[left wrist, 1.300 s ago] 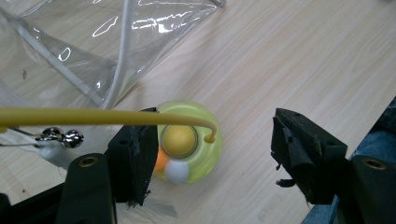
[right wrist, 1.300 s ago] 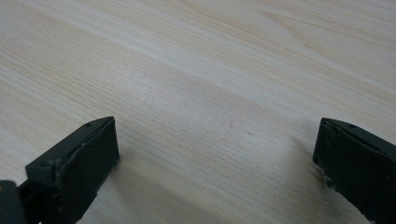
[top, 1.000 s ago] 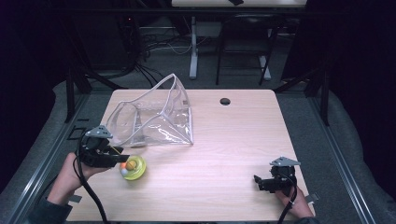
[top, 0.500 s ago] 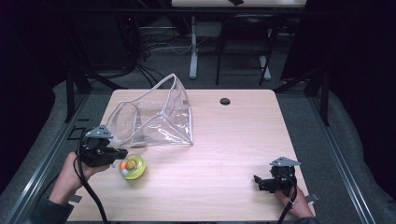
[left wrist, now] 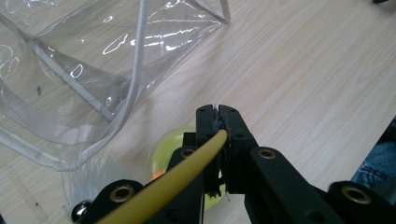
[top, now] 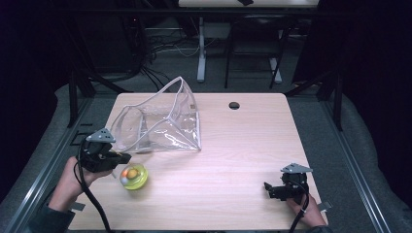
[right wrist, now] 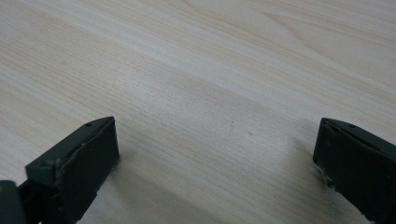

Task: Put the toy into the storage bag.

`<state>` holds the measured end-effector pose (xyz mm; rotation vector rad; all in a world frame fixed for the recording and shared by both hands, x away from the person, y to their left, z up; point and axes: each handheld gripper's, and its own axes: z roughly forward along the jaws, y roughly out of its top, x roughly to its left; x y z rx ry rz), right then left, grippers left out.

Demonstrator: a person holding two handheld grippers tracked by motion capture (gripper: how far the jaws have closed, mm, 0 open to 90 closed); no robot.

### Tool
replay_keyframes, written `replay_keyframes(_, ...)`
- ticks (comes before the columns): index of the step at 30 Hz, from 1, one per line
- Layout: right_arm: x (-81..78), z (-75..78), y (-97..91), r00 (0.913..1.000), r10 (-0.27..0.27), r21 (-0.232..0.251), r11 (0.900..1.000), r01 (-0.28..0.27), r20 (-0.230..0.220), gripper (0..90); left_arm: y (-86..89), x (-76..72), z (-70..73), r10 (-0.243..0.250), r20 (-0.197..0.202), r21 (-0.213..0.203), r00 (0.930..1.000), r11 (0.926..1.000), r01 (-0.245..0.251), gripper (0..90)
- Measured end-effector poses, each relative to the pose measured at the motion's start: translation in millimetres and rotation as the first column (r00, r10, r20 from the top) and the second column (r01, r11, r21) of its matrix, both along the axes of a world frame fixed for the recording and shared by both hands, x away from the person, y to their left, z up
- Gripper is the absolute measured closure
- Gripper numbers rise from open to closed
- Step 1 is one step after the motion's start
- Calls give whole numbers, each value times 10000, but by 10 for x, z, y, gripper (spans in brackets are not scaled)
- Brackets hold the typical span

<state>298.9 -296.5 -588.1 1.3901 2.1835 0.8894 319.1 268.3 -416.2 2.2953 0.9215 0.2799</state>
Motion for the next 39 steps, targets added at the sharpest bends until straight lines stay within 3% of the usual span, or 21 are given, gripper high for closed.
replay_keyframes(13,-2,3,1,10000,3,4,10000,-3,-35,0,112,-19,149,98,245,141,9997,9998,-102,874)
replay_keyframes(39,-14,-2,3,10000,3,33,10000,-3,-6,0,191,-23,349,-94,179,537,9998,9985,84,874)
